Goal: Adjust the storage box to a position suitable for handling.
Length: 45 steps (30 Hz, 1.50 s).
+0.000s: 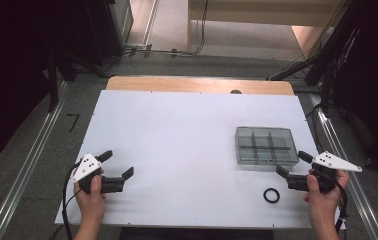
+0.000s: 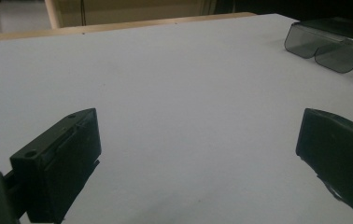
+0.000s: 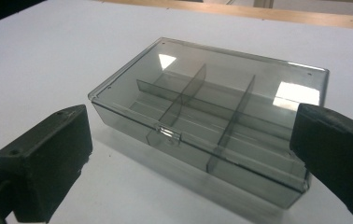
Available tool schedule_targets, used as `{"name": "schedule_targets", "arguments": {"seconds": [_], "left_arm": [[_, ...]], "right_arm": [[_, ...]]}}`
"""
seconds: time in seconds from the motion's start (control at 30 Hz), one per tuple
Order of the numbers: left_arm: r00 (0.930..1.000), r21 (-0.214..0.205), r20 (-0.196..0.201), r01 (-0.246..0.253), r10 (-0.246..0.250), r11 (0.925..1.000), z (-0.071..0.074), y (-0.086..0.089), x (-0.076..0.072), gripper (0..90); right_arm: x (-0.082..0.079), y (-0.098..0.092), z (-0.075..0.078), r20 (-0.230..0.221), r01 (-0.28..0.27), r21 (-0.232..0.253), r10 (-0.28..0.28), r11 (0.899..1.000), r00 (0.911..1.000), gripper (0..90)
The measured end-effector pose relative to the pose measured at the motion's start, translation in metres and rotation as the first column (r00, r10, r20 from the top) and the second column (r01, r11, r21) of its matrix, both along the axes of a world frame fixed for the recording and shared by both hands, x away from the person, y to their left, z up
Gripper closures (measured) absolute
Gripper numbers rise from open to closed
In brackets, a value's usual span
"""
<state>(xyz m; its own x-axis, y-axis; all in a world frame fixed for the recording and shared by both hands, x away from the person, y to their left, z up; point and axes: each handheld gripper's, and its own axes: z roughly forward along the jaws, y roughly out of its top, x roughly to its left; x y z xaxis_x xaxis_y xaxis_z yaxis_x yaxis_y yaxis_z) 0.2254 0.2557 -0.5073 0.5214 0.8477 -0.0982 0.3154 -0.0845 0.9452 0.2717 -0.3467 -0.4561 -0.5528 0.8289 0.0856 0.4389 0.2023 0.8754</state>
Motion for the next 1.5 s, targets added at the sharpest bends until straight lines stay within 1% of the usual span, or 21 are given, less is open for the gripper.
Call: {"name": "schedule_targets", "arguments": {"seconds": [0.07,0.1,0.17,0.2,0.23,0.27,0.3,0.37,0.47,0.6,0.63,0.8,0.87,0.93,1.0,1.03,1.13,1.27,1.37,1.43,1.5], "left_arm": [[1.0,0.002,0.0,-0.001,0.001,1.0,0.0,0.0,0.0,0.0],[1.0,0.002,0.0,-0.001,0.001,1.0,0.0,0.0,0.0,0.0],[1.0,0.002,-0.001,0.001,-0.001,1.0,0.0,0.0,0.0,0.0],[1.0,0.002,-0.001,0.001,-0.001,1.0,0.0,0.0,0.0,0.0],[1.0,0.001,-0.001,0.0,0.0,1.0,0.0,-0.001,0.0,0.0],[1.0,0.001,-0.001,0.0,0.0,1.0,0.0,-0.001,0.0,0.0],[1.0,0.004,-0.001,-0.001,0.001,1.0,0.0,-0.001,0.0,0.0],[1.0,0.006,-0.001,0.0,0.0,1.0,0.0,-0.001,0.0,0.0],[1.0,0.008,-0.001,0.002,-0.002,1.0,0.0,-0.002,0.0,0.0],[1.0,0.012,-0.002,-0.002,0.002,0.9999,0.0,-0.002,0.0,0.0],[1.0,0.014,-0.001,-0.004,0.004,0.9999,0.0,-0.002,0.0,0.0],[1.0,0.019,-0.002,-0.004,0.004,0.9998,-0.001,-0.003,0.0,0.0],[1.0,0.02,-0.003,-0.004,0.004,0.9998,0.0,-0.003,0.0,0.0],[1.0,0.021,-0.004,-0.005,0.005,0.9998,-0.001,-0.003,0.0,0.0],[1.0,0.018,-0.004,-0.007,0.008,0.9998,-0.001,-0.003,0.0,0.0],[1.0,0.018,-0.004,-0.009,0.009,0.9998,-0.001,-0.003,0.001,0.0],[1.0,0.018,-0.004,-0.005,0.005,0.9998,-0.001,-0.003,0.001,0.0],[1.0,0.026,-0.009,0.001,-0.001,0.9997,-0.001,-0.004,0.001,0.0],[0.9999,0.037,-0.009,0.005,-0.004,0.9993,-0.001,-0.005,0.002,0.0],[0.9999,0.042,-0.012,0.007,-0.006,0.9991,0.0,-0.005,0.001,0.0],[0.9999,0.042,-0.011,0.007,-0.006,0.9991,0.0,-0.005,0.001,0.0]], "right_arm": [[0.006,0.002,0.003,-0.003,-0.01,-0.011,0.01,1.0,0.9999,0.0],[0.006,0.002,0.003,-0.003,-0.01,-0.011,0.01,1.0,0.9999,0.0],[0.014,0.006,0.009,0.005,-0.01,-0.019,0.01,1.0,0.9999,0.0],[0.014,0.006,0.009,0.005,-0.01,-0.019,0.01,1.0,0.9999,0.0],[0.019,0.007,0.012,0.004,-0.016,-0.02,0.016,1.0,0.9999,0.0],[0.019,0.007,0.012,0.004,-0.016,-0.02,0.016,1.0,0.9999,0.0],[0.025,0.008,0.016,0.01,-0.018,-0.025,0.018,1.0,0.9998,0.0],[0.031,0.009,0.019,-0.004,-0.04,-0.014,0.04,0.999,0.9992,0.0],[0.038,0.01,0.023,-0.001,-0.037,-0.015,0.037,0.999,0.9993,0.0],[0.046,0.01,0.028,-0.009,-0.043,0.005,0.043,0.999,0.999,0.0],[0.048,0.01,0.029,-0.007,-0.04,-0.001,0.04,0.999,0.9992,0.0],[0.059,0.008,0.031,-0.043,-0.031,-0.023,0.03,0.999,0.9986,0.0],[0.065,0.006,0.032,-0.066,-0.03,-0.017,0.029,0.999,0.9974,0.0],[0.07,0.003,0.032,-0.081,-0.024,0.006,0.024,1.0,0.9964,11.0],[0.075,0.0,0.031,-0.102,-0.033,0.028,0.036,0.999,0.9941,11.9],[0.077,-0.001,0.03,-0.108,-0.026,0.027,0.029,0.999,0.9938,13.9],[0.084,-0.004,0.028,-0.132,0.031,-0.016,-0.033,0.999,0.9907,28.5],[0.091,-0.015,0.024,-0.163,0.066,0.008,-0.064,0.998,0.9845,52.5],[0.096,-0.02,0.021,-0.168,0.108,0.0,-0.107,0.994,0.98,73.7],[0.099,-0.023,0.019,-0.17,0.129,-0.017,-0.13,0.991,0.9768,81.9],[0.102,-0.027,0.017,-0.173,0.146,-0.021,-0.148,0.989,0.9737,87.5]]}}
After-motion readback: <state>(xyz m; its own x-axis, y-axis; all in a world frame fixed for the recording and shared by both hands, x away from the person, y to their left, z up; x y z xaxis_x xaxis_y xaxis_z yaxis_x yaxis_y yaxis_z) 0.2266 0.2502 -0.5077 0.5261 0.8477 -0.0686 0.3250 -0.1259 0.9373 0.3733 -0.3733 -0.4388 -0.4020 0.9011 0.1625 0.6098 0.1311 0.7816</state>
